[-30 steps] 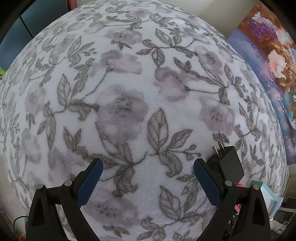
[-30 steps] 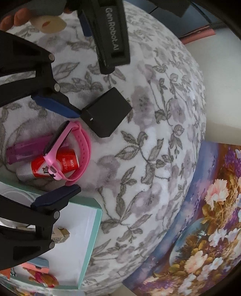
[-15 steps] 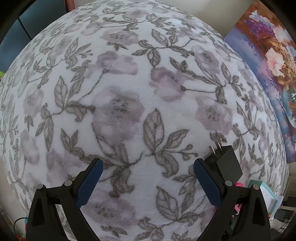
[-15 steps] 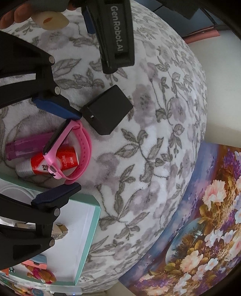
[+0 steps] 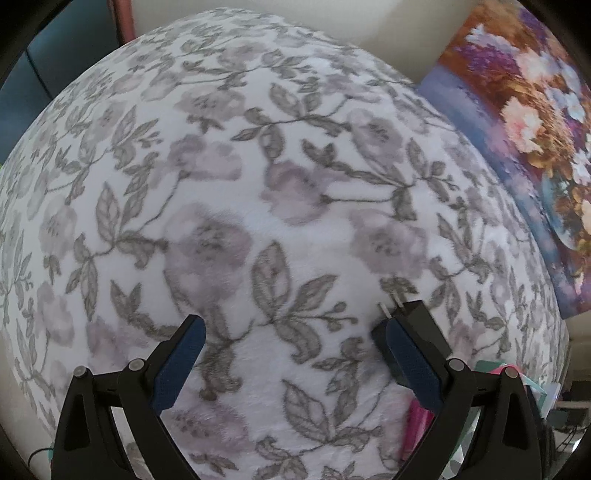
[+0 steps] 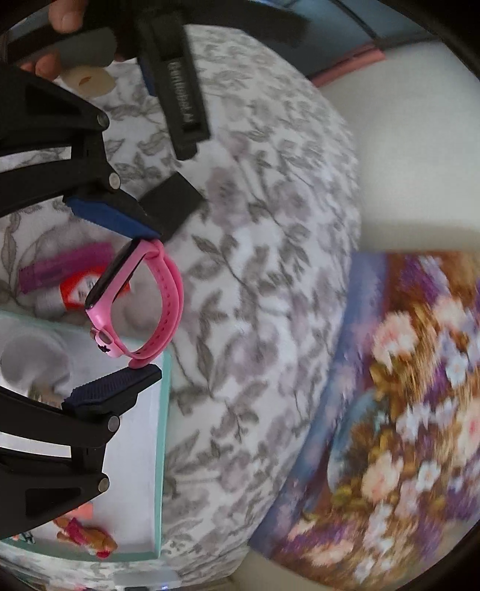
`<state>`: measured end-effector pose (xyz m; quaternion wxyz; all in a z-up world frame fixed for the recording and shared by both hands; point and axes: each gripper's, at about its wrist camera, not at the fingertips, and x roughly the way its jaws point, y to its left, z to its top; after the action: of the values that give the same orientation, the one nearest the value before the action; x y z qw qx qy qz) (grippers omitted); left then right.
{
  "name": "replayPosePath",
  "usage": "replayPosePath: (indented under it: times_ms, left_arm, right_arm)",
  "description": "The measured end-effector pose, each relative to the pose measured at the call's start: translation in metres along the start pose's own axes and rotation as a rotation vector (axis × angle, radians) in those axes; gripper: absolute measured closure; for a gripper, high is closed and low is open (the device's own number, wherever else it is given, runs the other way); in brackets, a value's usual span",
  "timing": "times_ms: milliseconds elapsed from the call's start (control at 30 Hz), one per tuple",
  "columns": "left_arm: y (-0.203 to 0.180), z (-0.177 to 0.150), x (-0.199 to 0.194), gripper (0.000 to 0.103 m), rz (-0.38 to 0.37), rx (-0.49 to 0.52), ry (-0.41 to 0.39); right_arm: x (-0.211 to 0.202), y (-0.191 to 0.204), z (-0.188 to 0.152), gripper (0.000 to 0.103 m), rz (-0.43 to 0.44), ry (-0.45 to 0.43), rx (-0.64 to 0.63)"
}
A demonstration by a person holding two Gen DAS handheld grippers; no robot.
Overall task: Organize rigid objects
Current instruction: 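Carry the charger and pink watch over the tray and open both grippers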
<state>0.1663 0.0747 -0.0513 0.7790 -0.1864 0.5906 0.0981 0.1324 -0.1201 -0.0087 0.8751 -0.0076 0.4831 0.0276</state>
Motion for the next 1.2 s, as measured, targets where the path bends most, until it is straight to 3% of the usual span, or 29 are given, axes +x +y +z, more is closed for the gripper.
replayPosePath:
  times_ms: [400, 767, 833, 933, 1000, 1200]
  left_arm:
    - [-0.061, -0.011, 0.015, 0.005, -0.082, 0.219, -0.004]
    - [-0.094, -0.016, 0.032, 0.006, -0.082, 0.312, -0.046]
    - [-0.096, -0.015, 0.035, 0.009, -0.067, 0.322, -0.056]
    - [-0.098, -0.015, 0.039, 0.022, -0.063, 0.325, -0.062]
    - [-0.094, -0.017, 0.034, 0.037, -0.077, 0.328, -0.068]
    - [-0.092, -0.020, 0.028, 0.037, -0.069, 0.333, -0.077]
  right_arm:
    - [-0.010, -0.085, -0.006, 0.031, -0.017, -0.008, 0.227]
    - [-0.008, -0.101, -0.012, 0.031, -0.012, 0.008, 0.275]
    - [-0.008, -0.100, -0.012, 0.031, -0.012, 0.009, 0.272]
    - [-0.008, -0.099, -0.012, 0.031, -0.009, 0.011, 0.271]
    - [-0.009, -0.098, -0.013, 0.031, -0.005, 0.012, 0.267]
    - [-0.008, -0.100, -0.013, 0.031, 0.006, 0.016, 0.274]
